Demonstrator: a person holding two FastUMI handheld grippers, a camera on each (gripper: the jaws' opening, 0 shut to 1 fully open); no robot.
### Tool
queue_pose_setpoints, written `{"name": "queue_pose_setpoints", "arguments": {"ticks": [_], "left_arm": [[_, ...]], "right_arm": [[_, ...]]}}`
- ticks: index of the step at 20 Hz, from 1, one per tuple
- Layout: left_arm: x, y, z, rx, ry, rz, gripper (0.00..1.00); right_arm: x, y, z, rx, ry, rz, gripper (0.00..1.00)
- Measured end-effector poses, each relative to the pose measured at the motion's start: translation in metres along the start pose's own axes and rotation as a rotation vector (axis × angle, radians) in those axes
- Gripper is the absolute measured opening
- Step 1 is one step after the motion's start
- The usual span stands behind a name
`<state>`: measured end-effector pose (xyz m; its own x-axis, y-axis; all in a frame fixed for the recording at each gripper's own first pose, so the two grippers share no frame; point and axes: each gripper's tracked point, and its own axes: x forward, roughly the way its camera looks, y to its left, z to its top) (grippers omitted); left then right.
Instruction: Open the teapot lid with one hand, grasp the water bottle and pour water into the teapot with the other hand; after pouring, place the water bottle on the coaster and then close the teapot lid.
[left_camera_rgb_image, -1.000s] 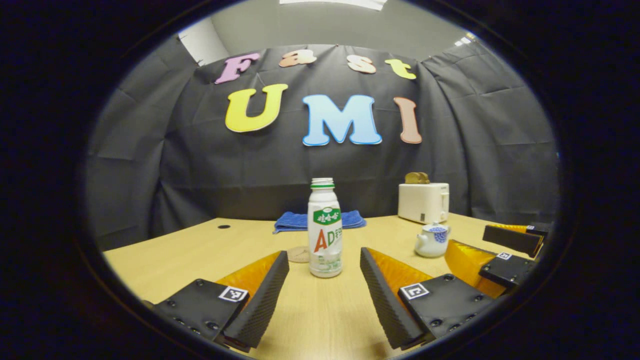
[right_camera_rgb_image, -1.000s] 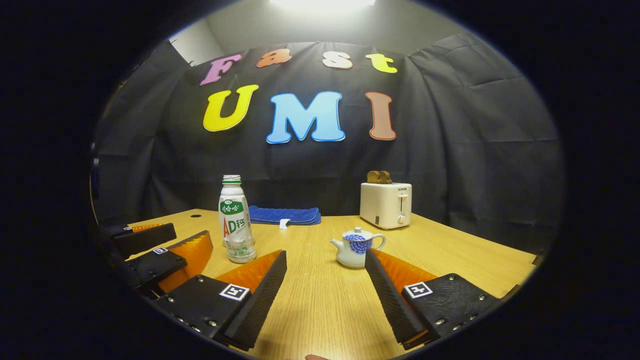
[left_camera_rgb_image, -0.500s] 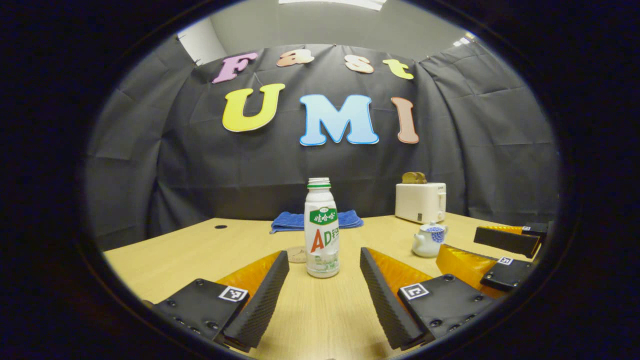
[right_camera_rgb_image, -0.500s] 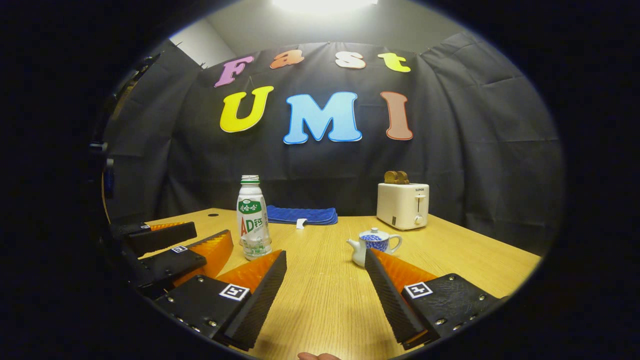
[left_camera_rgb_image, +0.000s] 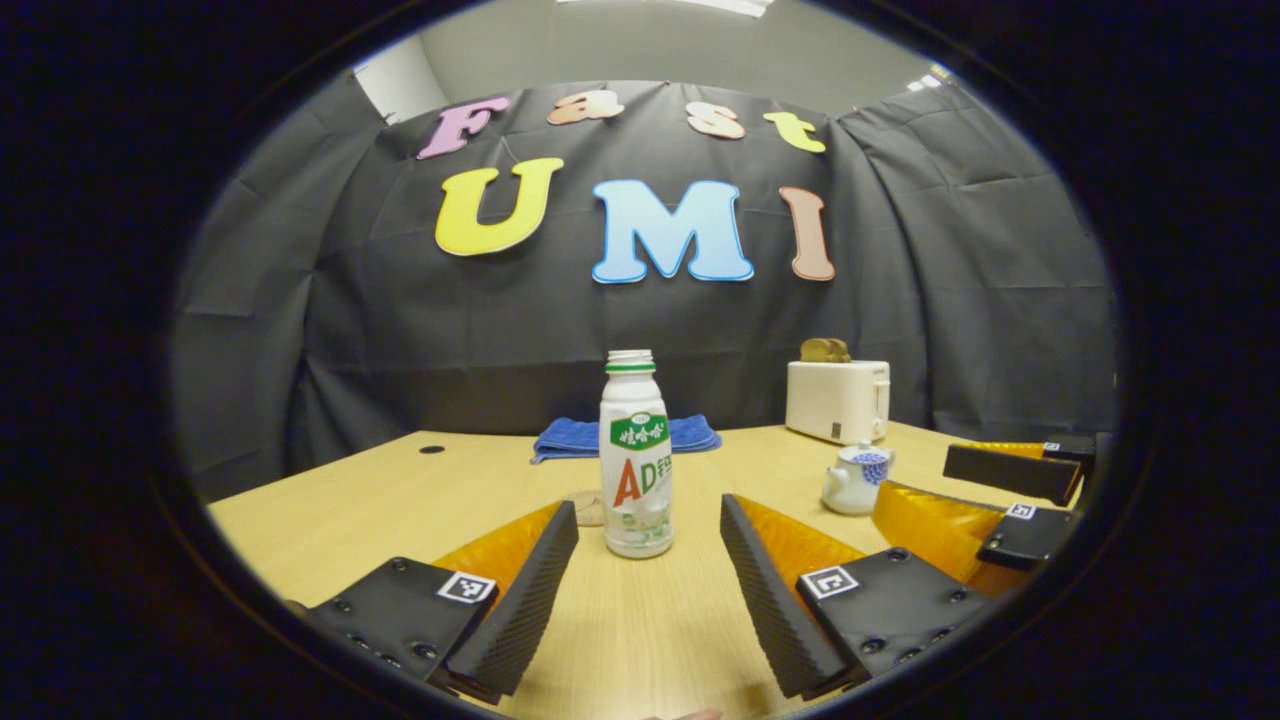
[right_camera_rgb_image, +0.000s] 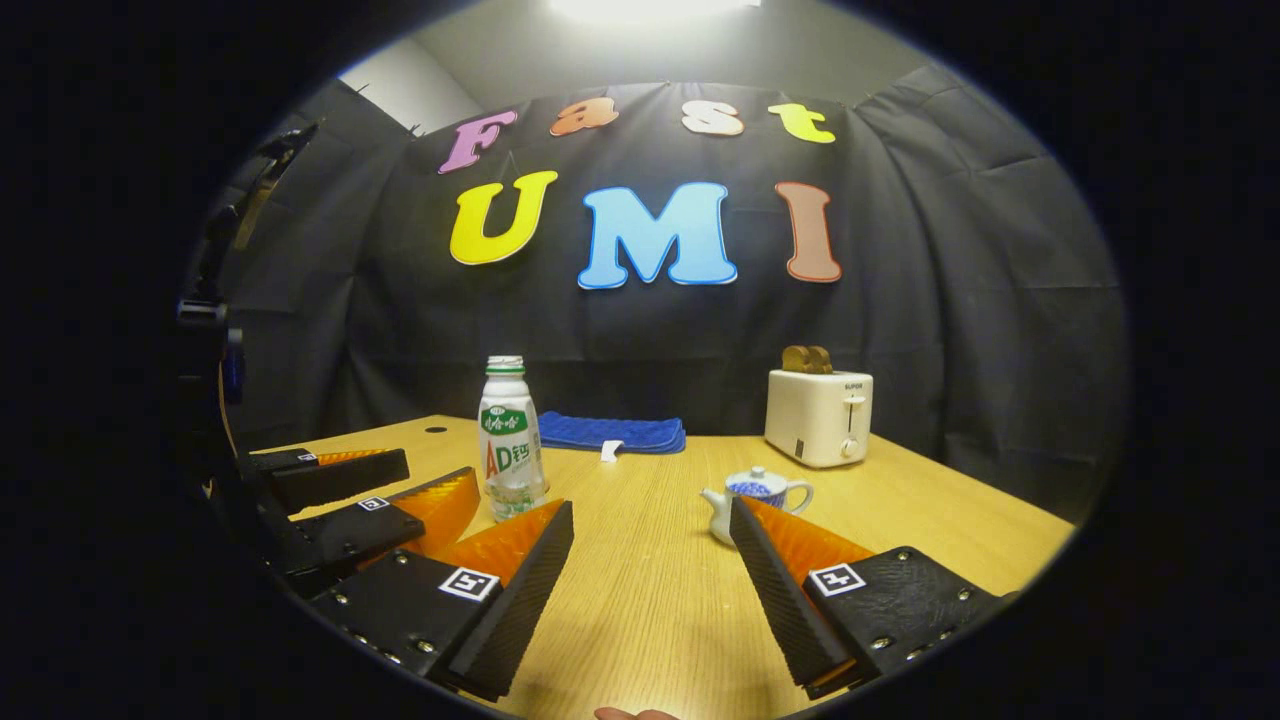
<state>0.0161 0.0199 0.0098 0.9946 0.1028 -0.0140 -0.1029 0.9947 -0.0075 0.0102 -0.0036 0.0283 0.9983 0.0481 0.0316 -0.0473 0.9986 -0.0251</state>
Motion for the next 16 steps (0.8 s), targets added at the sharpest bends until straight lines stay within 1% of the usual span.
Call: {"name": "queue_pose_setpoints", "arguments": {"ticks": [2, 3, 4, 5, 8, 10, 12, 14, 15, 16], "left_arm": [[0.009, 0.004, 0.018, 0.021, -0.028, 0.003, 1.0], [0.015, 0.005, 0.026, 0.031, -0.039, 0.002, 1.0], [0.02, 0.005, 0.031, 0.037, -0.046, 0.001, 0.95], [0.025, 0.006, 0.037, 0.032, -0.053, 0.001, 1.0], [0.045, 0.009, 0.05, 0.01, -0.072, 0.0, 1.0], [0.055, 0.004, 0.05, 0.022, -0.065, -0.029, 1.0], [0.06, 0.0, 0.052, 0.023, -0.07, -0.06, 1.0], [0.066, 0.0, 0.056, 0.013, -0.079, -0.075, 1.0], [0.068, 0.001, 0.056, 0.02, -0.073, -0.076, 1.0], [0.07, 0.003, 0.053, 0.028, -0.067, -0.073, 1.0]], "right_arm": [[0.01, -0.009, 0.016, -0.003, -0.032, -0.014, 0.96], [0.017, -0.016, 0.017, 0.005, -0.03, -0.024, 0.97], [0.024, -0.025, 0.016, 0.016, -0.015, -0.039, 0.97], [0.033, -0.034, 0.015, 0.027, 0.002, -0.056, 0.96], [0.065, -0.068, 0.011, 0.038, 0.049, -0.116, 0.97], [0.082, -0.083, 0.006, 0.039, 0.073, -0.142, 0.96], [0.099, -0.086, 0.003, 0.055, 0.082, -0.143, 0.97], [0.115, -0.087, -0.003, 0.034, 0.104, -0.144, 0.97], [0.121, -0.086, -0.008, 0.023, 0.119, -0.143, 0.96], [0.124, -0.086, -0.009, 0.016, 0.127, -0.143, 0.92]]}}
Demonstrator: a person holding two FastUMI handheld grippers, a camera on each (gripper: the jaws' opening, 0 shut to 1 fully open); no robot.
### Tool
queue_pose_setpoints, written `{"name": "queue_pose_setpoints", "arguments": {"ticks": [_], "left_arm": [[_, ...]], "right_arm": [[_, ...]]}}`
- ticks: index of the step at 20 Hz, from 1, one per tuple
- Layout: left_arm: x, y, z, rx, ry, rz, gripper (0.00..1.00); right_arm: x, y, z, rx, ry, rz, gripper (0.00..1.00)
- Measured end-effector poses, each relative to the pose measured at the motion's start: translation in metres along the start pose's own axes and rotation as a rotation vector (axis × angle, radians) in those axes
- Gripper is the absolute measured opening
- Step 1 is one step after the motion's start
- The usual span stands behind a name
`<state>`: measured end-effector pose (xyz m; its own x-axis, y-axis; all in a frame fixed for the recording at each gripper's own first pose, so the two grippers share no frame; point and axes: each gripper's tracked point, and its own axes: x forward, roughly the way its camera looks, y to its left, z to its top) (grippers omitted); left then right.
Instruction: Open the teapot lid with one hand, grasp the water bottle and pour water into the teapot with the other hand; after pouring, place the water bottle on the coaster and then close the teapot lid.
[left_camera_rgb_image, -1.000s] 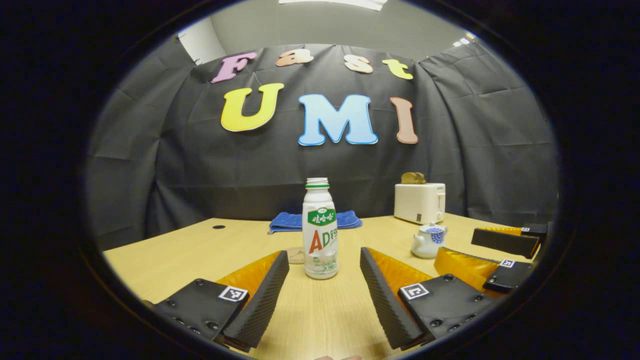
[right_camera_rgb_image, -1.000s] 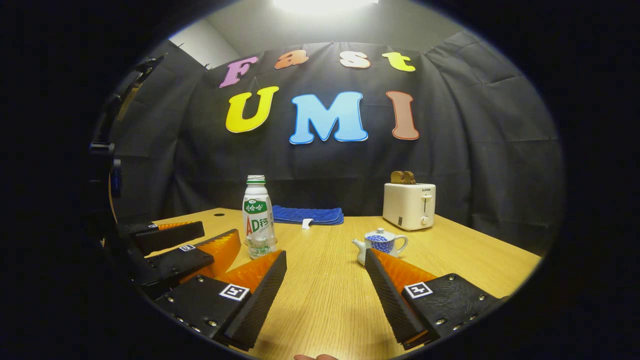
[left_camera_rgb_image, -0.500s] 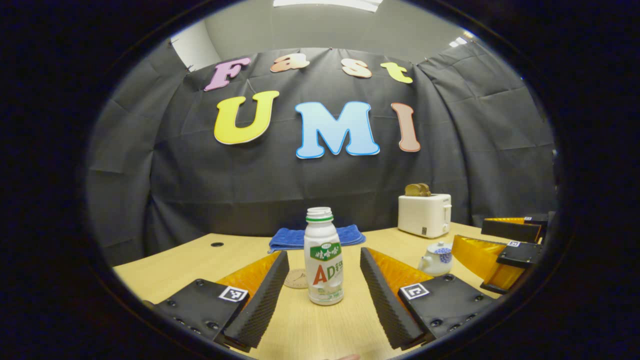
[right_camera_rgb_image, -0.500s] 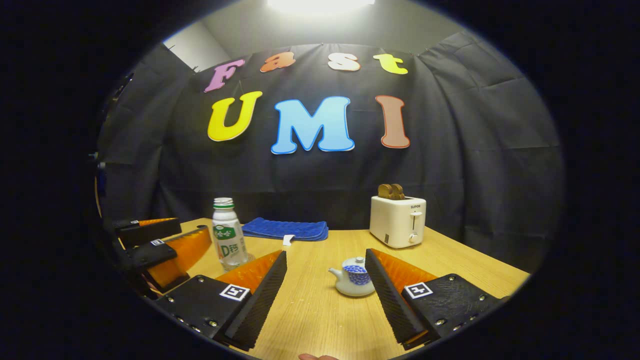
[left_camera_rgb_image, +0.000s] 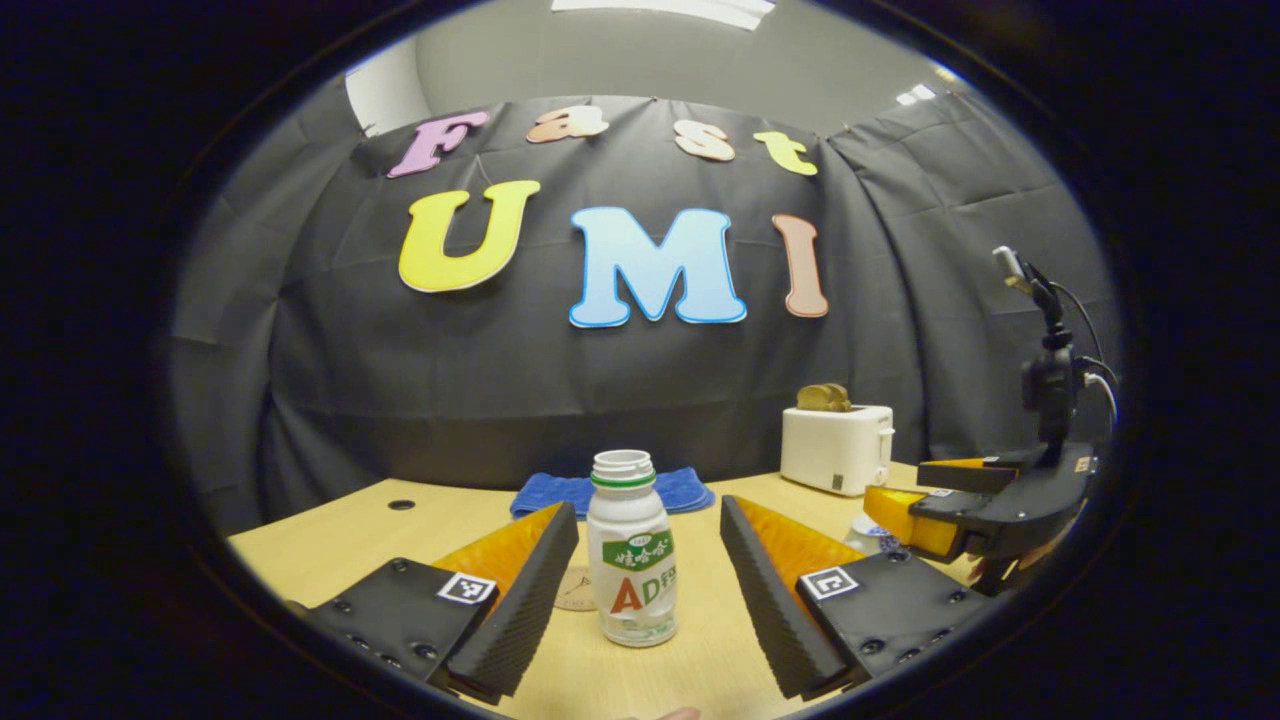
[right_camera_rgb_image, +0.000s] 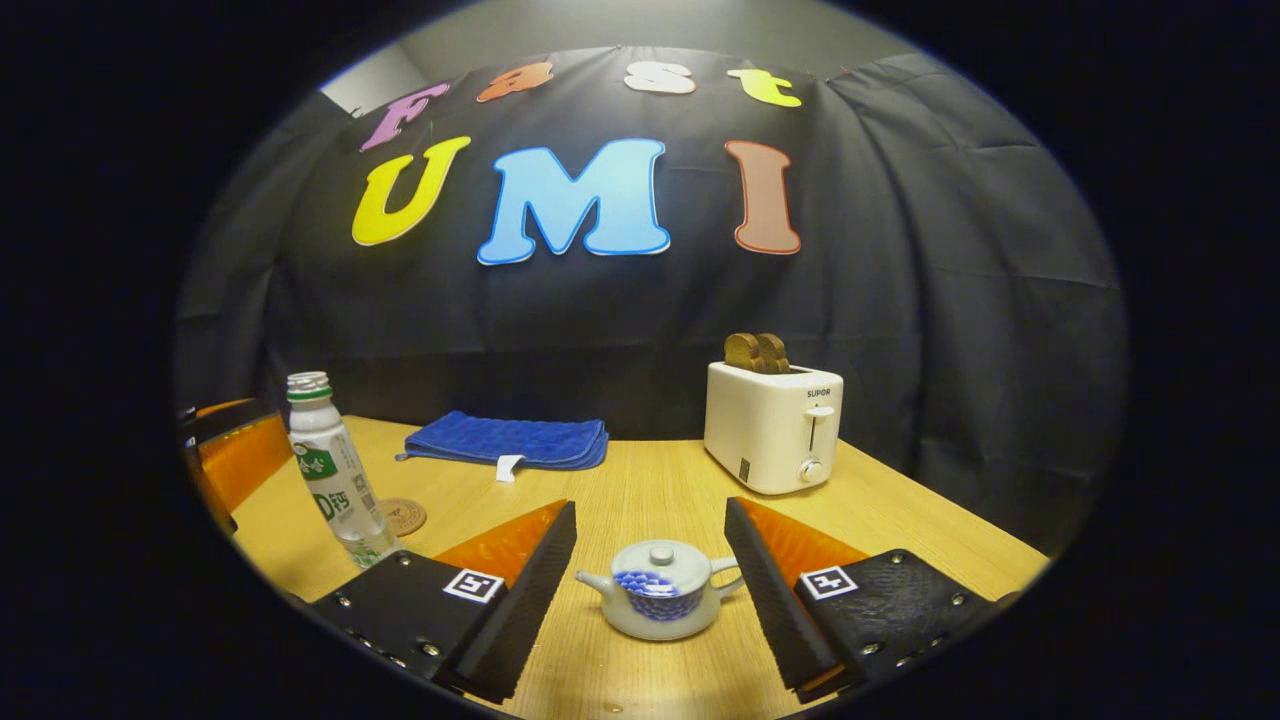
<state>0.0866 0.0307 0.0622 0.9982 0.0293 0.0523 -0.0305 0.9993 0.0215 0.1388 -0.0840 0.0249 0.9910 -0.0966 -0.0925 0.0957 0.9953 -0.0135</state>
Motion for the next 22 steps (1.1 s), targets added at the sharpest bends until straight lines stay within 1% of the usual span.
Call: {"name": "queue_pose_setpoints", "arguments": {"ticks": [1, 3, 4, 5, 6, 7, 9, 10, 11, 12, 13, 14, 15, 16, 17, 19, 22], "left_arm": [[0.002, 0.002, -0.003, 0.008, 0.011, 0.0, 1.0], [0.004, 0.004, -0.007, 0.006, 0.027, -0.006, 1.0], [0.005, 0.005, -0.008, -0.001, 0.03, -0.009, 1.0], [0.005, 0.006, -0.008, -0.005, 0.03, -0.01, 1.0], [0.005, 0.008, -0.008, -0.005, 0.029, -0.009, 1.0], [0.005, 0.009, -0.007, -0.002, 0.028, -0.008, 1.0], [0.007, 0.012, -0.009, 0.0, 0.032, -0.005, 1.0], [0.009, 0.013, -0.012, 0.001, 0.041, -0.006, 1.0], [0.01, 0.014, -0.015, 0.001, 0.049, -0.006, 1.0], [0.01, 0.015, -0.017, -0.002, 0.055, -0.006, 1.0], [0.01, 0.017, -0.02, -0.007, 0.061, -0.004, 0.95], [0.01, 0.017, -0.021, -0.016, 0.065, -0.004, 1.0], [0.011, 0.017, -0.023, -0.025, 0.069, -0.006, 1.0], [0.012, 0.017, -0.023, -0.031, 0.071, -0.01, 0.95], [0.013, 0.015, -0.025, -0.034, 0.072, -0.014, 1.0], [0.017, 0.009, -0.024, -0.024, 0.07, -0.025, 1.0], [0.023, 0.005, -0.028, -0.016, 0.068, -0.019, 1.0]], "right_arm": [[0.008, 0.0, -0.004, -0.005, 0.009, -0.006, 0.89], [0.015, -0.002, -0.01, -0.012, 0.043, -0.022, 0.75], [0.014, -0.003, -0.016, -0.02, 0.062, -0.036, 0.71], [0.018, -0.006, -0.02, -0.024, 0.081, -0.05, 0.57], [0.019, -0.004, -0.023, -0.02, 0.102, -0.05, 0.34], [0.022, -0.002, -0.031, -0.018, 0.123, -0.043, 0.33], [0.023, -0.003, -0.031, -0.023, 0.117, -0.048, 0.33], [0.026, -0.008, -0.027, -0.03, 0.113, -0.072, 0.33], [0.042, -0.009, -0.033, -0.021, 0.109, -0.072, 0.13], [0.026, -0.007, -0.03, -0.037, 0.108, -0.071, 0.11], [0.025, -0.007, -0.029, -0.057, 0.109, -0.07, 0.11], [0.025, -0.005, -0.03, -0.075, 0.104, -0.067, 0.11], [0.027, -0.006, -0.029, -0.079, 0.096, -0.066, 0.11], [0.026, -0.006, -0.028, -0.071, 0.088, -0.063, 0.06], [0.026, -0.005, -0.027, -0.075, 0.086, -0.062, 0.01], [0.024, -0.002, -0.022, -0.093, 0.064, -0.053, 0.01], [0.018, 0.0, -0.009, -0.099, 0.012, -0.046, 0.01]]}}
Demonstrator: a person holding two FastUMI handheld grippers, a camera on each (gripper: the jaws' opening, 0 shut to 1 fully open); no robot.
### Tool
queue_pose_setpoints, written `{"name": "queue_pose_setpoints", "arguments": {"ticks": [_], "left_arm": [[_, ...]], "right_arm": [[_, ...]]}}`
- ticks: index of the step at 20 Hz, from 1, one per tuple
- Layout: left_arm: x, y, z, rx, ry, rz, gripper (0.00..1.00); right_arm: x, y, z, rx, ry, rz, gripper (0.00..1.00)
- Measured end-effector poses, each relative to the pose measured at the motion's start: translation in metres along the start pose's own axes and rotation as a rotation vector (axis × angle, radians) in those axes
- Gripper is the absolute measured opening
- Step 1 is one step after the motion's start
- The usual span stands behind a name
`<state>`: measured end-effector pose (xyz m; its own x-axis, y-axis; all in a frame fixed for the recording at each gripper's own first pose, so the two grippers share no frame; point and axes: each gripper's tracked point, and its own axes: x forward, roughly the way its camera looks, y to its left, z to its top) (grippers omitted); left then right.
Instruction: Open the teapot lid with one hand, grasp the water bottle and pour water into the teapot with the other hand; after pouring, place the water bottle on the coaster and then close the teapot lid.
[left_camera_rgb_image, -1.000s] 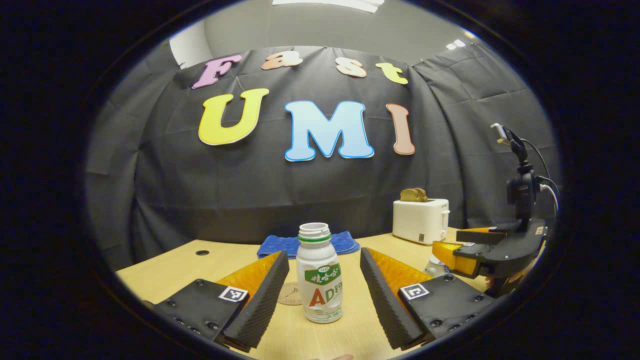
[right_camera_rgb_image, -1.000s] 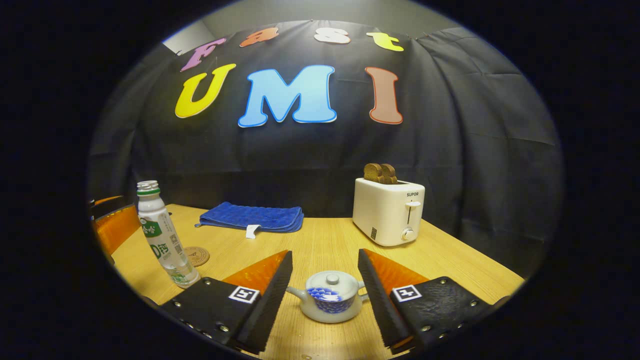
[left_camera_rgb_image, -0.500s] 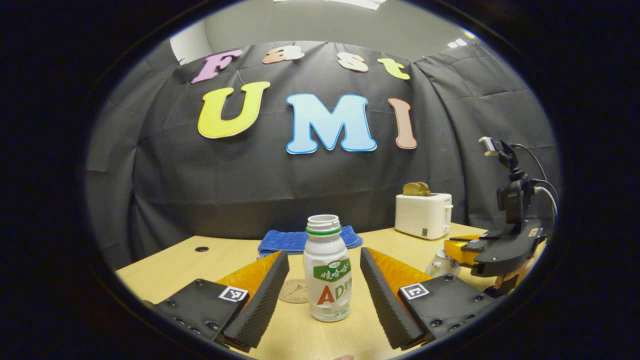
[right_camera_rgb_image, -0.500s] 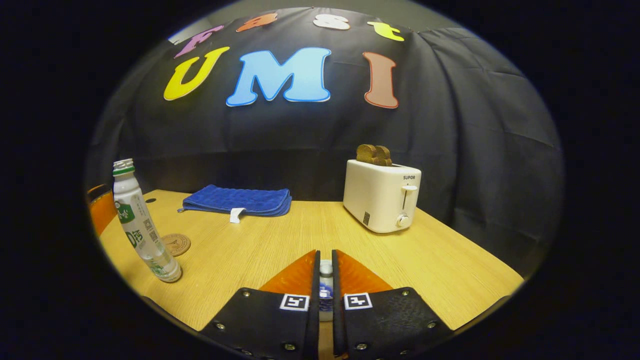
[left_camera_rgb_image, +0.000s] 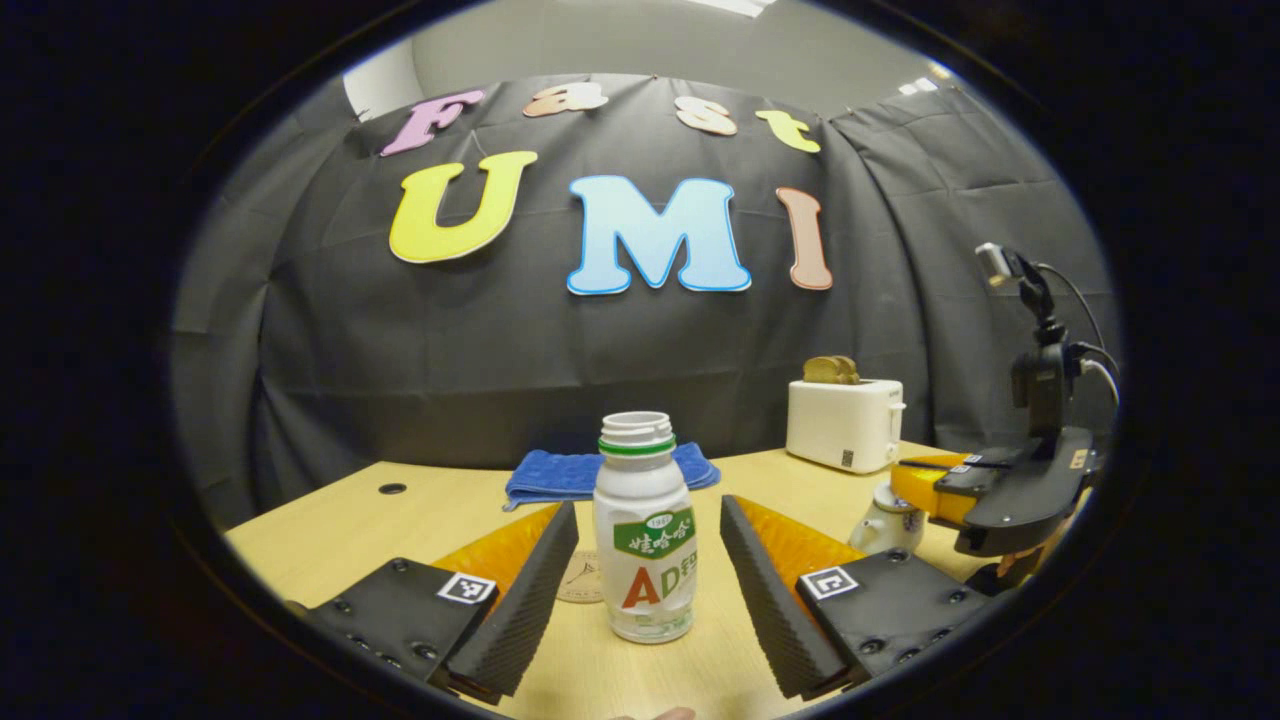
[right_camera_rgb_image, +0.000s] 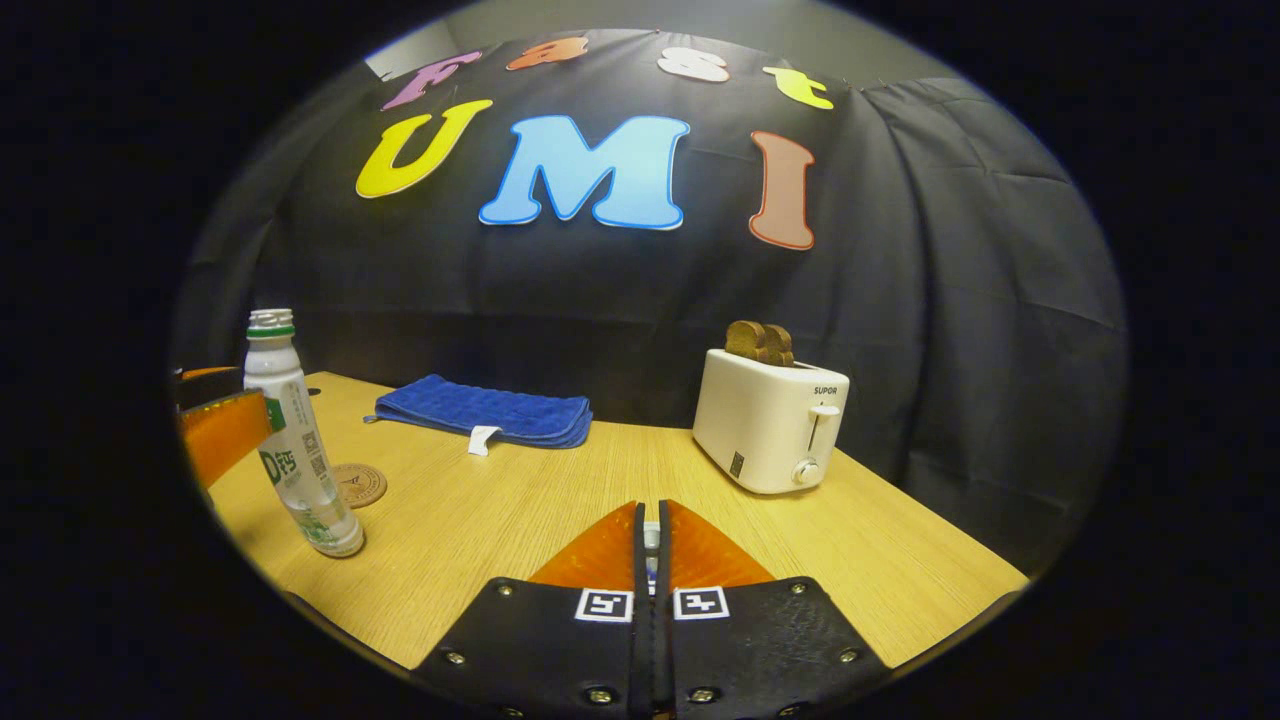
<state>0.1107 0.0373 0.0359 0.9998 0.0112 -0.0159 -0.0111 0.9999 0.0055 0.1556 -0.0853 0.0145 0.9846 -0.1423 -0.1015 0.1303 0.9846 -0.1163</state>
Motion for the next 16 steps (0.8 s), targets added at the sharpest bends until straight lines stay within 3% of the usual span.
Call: {"name": "queue_pose_setpoints", "arguments": {"ticks": [5, 10, 14, 16], "left_arm": [[0.022, 0.004, -0.015, -0.045, 0.042, 0.023, 1.0], [0.044, 0.011, -0.047, -0.083, 0.131, 0.105, 1.0], [0.048, 0.01, -0.065, -0.043, 0.18, 0.115, 0.8], [0.045, 0.008, -0.062, -0.054, 0.181, 0.104, 0.84]], "right_arm": [[-0.009, 0.006, 0.011, 0.004, -0.05, 0.025, 0.0], [-0.017, 0.012, 0.018, -0.008, -0.078, 0.049, 0.01], [-0.022, 0.015, 0.02, -0.006, -0.092, 0.065, 0.01], [-0.026, 0.014, 0.023, -0.003, -0.102, 0.068, 0.0]]}}
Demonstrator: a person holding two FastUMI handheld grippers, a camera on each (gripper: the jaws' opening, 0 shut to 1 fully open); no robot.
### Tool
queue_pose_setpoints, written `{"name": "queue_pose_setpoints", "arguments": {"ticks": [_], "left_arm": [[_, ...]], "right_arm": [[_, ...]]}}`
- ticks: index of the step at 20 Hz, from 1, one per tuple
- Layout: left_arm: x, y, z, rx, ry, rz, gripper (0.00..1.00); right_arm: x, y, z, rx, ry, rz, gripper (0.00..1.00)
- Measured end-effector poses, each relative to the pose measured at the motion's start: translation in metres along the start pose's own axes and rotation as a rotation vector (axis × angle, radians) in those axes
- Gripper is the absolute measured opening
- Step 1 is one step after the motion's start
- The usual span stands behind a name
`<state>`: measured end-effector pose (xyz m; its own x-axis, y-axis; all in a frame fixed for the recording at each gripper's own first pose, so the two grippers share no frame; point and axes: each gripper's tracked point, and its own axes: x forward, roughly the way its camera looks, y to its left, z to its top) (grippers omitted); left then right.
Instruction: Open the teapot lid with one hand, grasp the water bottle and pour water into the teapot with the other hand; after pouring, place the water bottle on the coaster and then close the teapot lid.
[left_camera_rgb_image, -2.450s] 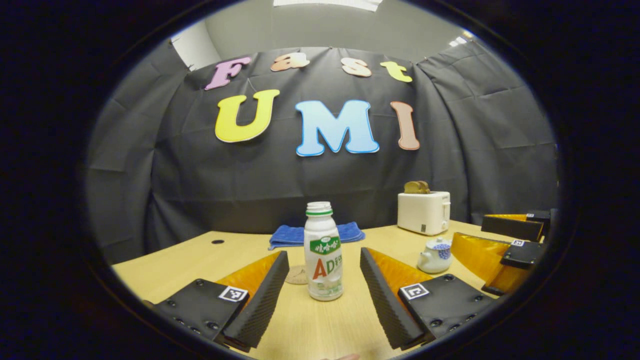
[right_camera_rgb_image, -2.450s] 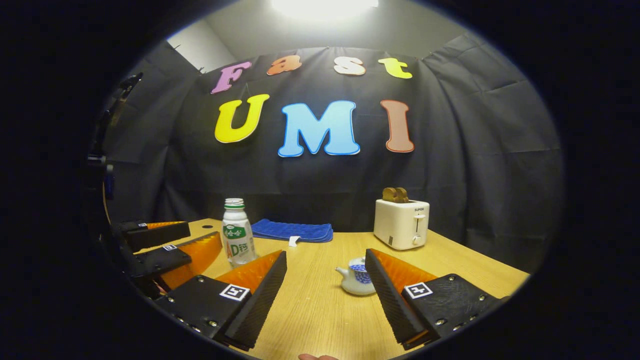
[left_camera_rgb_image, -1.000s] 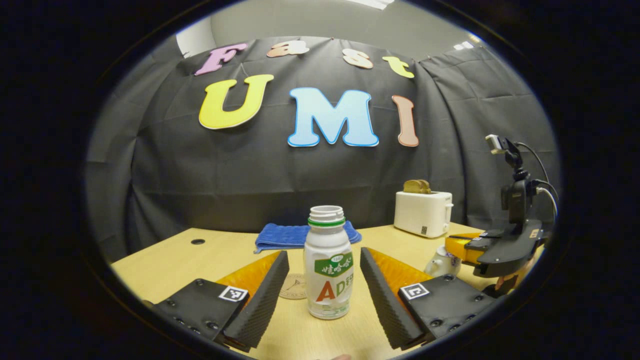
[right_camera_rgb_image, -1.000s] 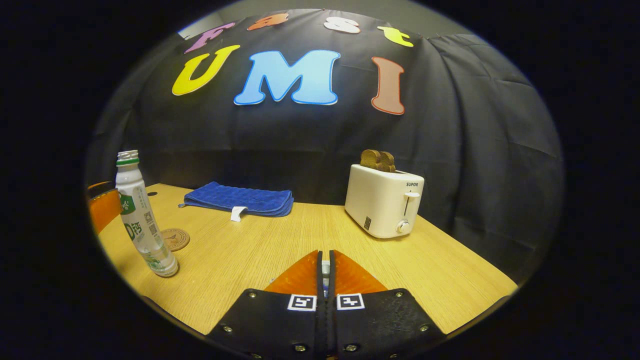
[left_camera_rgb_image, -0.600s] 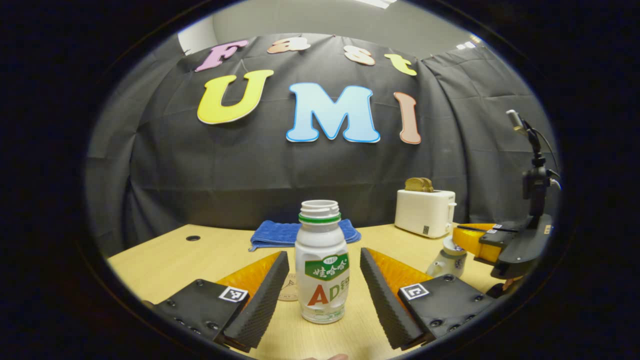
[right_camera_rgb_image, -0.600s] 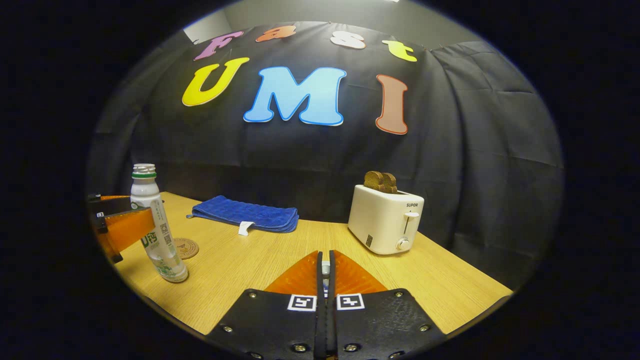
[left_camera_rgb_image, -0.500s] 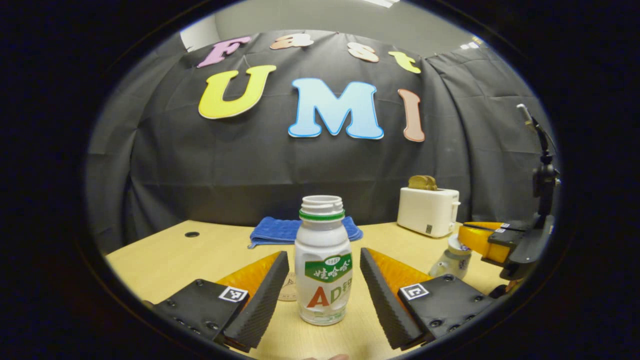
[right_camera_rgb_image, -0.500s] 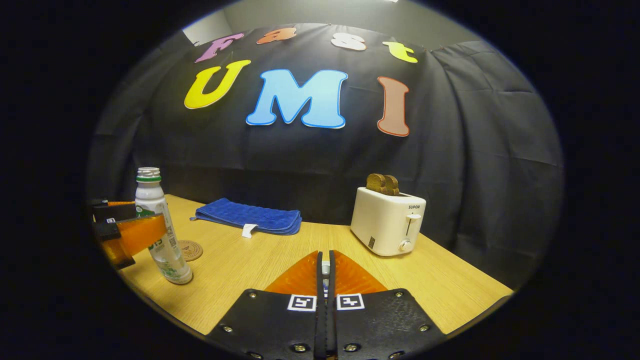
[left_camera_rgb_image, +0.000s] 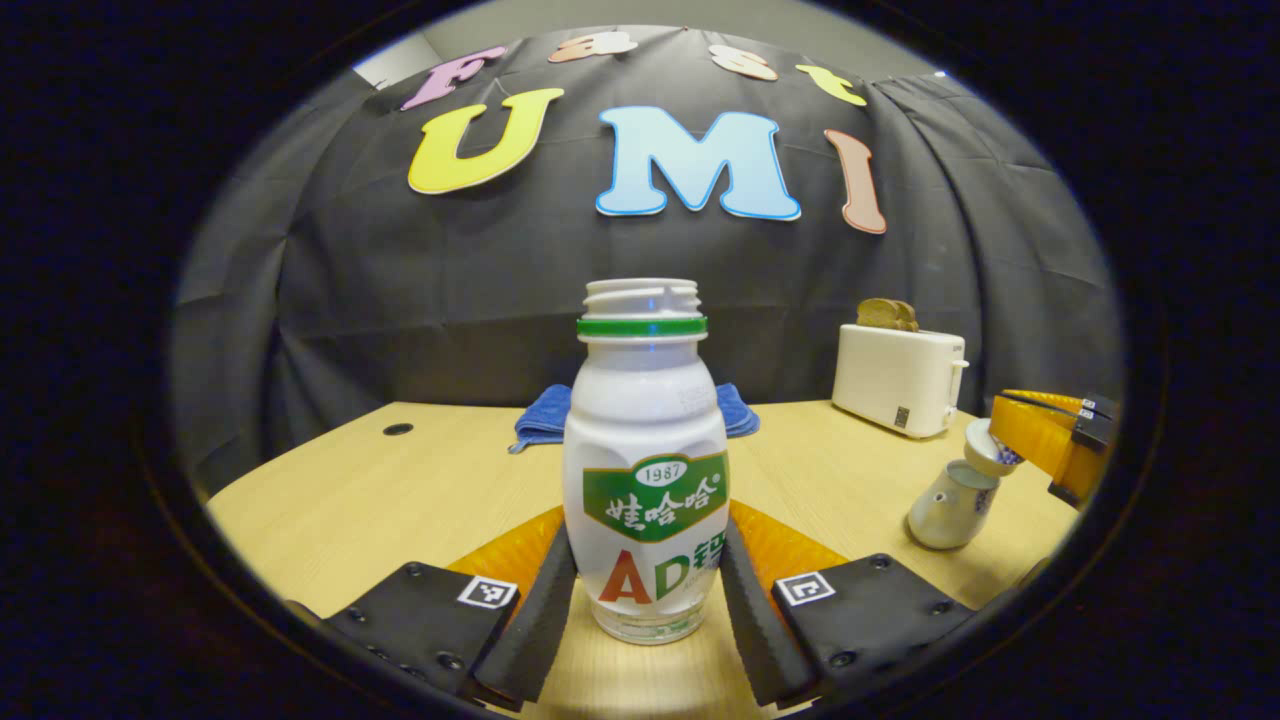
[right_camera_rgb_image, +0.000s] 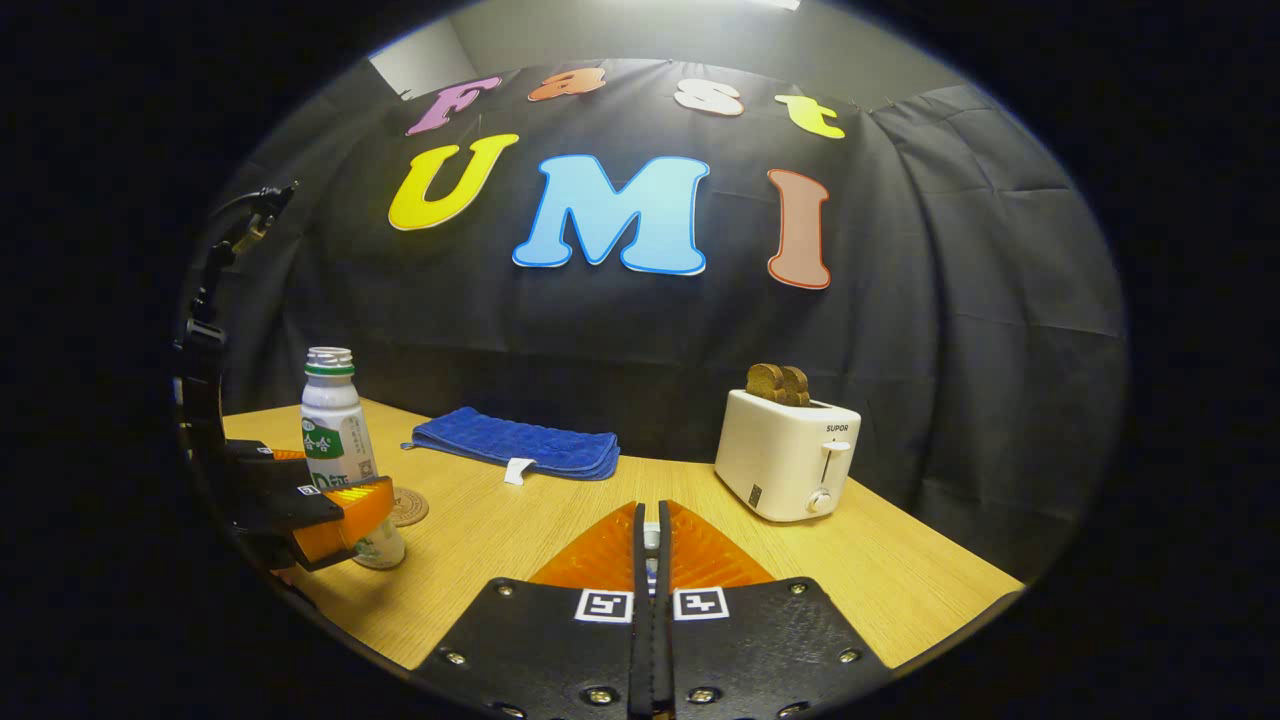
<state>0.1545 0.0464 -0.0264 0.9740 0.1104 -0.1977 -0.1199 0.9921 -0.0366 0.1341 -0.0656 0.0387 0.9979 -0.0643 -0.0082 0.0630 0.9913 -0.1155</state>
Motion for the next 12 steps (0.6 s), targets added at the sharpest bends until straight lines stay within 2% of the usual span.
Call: {"name": "queue_pose_setpoints", "arguments": {"ticks": [2, 3, 4, 5, 7, 8, 12], "left_arm": [[0.0, 0.0, 0.0, 0.0, 0.005, -0.012, 0.73], [-0.001, 0.0, 0.0, 0.007, 0.008, -0.018, 0.8], [-0.001, 0.0, 0.001, 0.017, 0.01, -0.024, 0.72], [-0.002, -0.001, 0.002, 0.028, 0.007, -0.027, 0.76], [-0.002, -0.005, 0.009, 0.051, -0.006, -0.043, 0.72], [-0.003, -0.007, 0.013, 0.07, -0.015, -0.051, 0.8], [-0.003, -0.022, 0.034, 0.207, -0.084, -0.058, 0.79]], "right_arm": [[-0.007, -0.002, 0.003, -0.001, -0.006, -0.001, 0.01], [-0.012, -0.003, 0.004, 0.001, -0.008, 0.0, 0.01], [-0.019, -0.005, 0.003, 0.004, -0.005, 0.001, 0.0], [-0.027, -0.008, 0.004, 0.014, -0.007, 0.001, 0.0], [-0.043, -0.013, 0.006, 0.035, -0.012, -0.004, 0.0], [-0.051, -0.015, 0.007, 0.04, -0.014, -0.008, 0.0], [-0.076, -0.029, 0.006, 0.059, -0.025, -0.037, 0.0]]}}
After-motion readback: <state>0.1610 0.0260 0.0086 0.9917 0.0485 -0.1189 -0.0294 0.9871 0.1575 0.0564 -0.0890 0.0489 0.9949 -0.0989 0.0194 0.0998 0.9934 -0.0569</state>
